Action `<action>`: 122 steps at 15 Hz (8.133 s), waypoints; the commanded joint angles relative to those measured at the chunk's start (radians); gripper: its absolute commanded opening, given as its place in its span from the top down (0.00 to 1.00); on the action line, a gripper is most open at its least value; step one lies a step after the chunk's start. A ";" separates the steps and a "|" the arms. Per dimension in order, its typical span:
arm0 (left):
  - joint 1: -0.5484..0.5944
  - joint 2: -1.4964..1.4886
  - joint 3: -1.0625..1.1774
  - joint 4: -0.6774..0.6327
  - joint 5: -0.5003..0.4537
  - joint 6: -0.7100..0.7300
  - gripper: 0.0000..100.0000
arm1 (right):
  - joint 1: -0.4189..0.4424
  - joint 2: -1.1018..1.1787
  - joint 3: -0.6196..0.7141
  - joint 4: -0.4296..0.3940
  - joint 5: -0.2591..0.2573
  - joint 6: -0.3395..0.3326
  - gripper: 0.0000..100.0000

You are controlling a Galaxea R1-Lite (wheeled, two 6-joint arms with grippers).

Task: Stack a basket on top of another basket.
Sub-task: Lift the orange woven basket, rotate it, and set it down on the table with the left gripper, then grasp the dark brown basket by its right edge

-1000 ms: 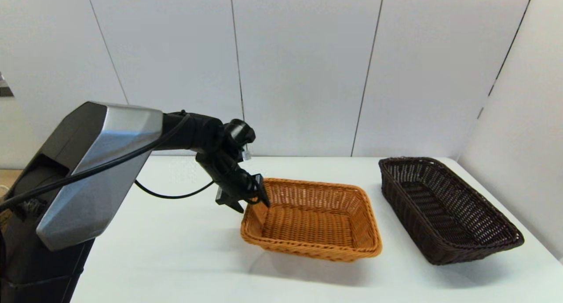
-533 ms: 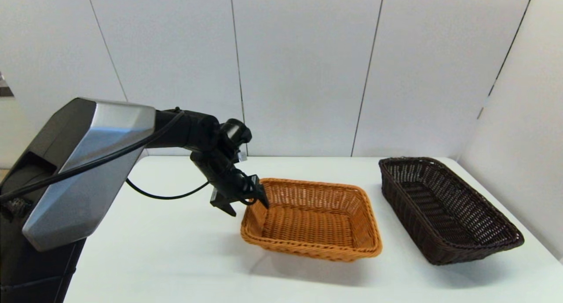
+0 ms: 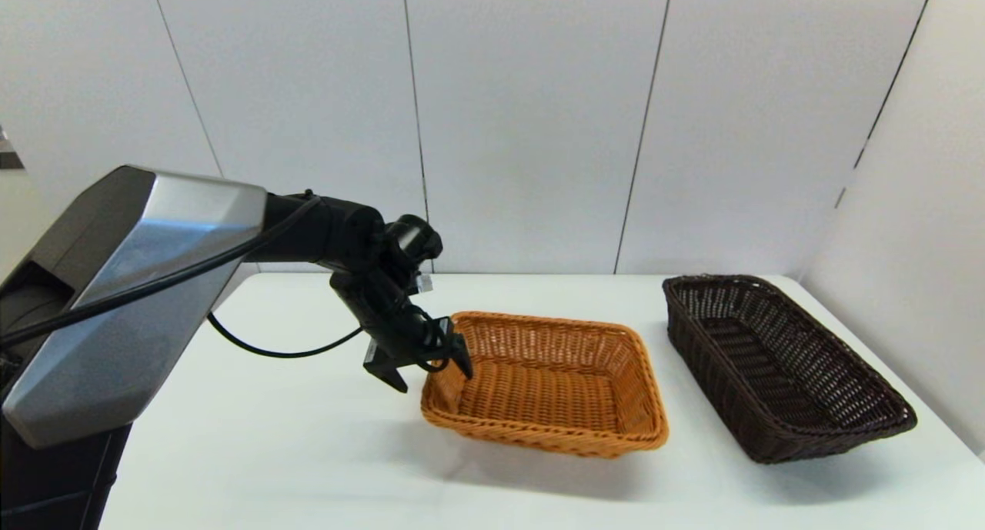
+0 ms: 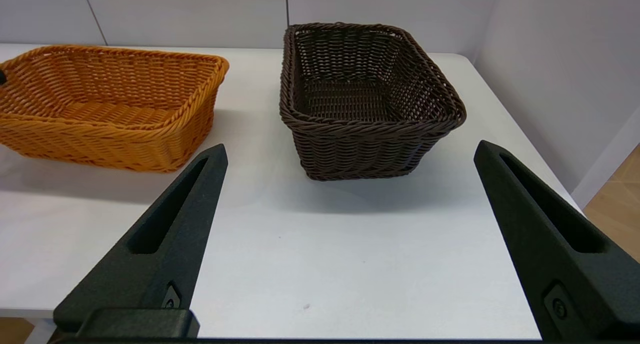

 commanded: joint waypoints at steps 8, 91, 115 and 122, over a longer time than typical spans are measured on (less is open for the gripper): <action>-0.075 -0.054 0.066 0.006 -0.002 -0.025 0.00 | 0.000 0.000 0.000 0.000 0.000 -0.001 0.00; 0.462 -2.288 1.753 -0.779 0.282 0.501 0.00 | -0.086 1.677 -1.149 0.644 -0.046 1.019 0.00; 0.462 -2.288 1.753 -0.779 0.282 0.501 0.00 | -0.207 1.940 -1.055 0.580 -0.005 1.081 1.00; 0.462 -2.288 1.753 -0.779 0.282 0.501 0.00 | -0.212 1.982 -1.052 0.578 0.021 1.081 1.00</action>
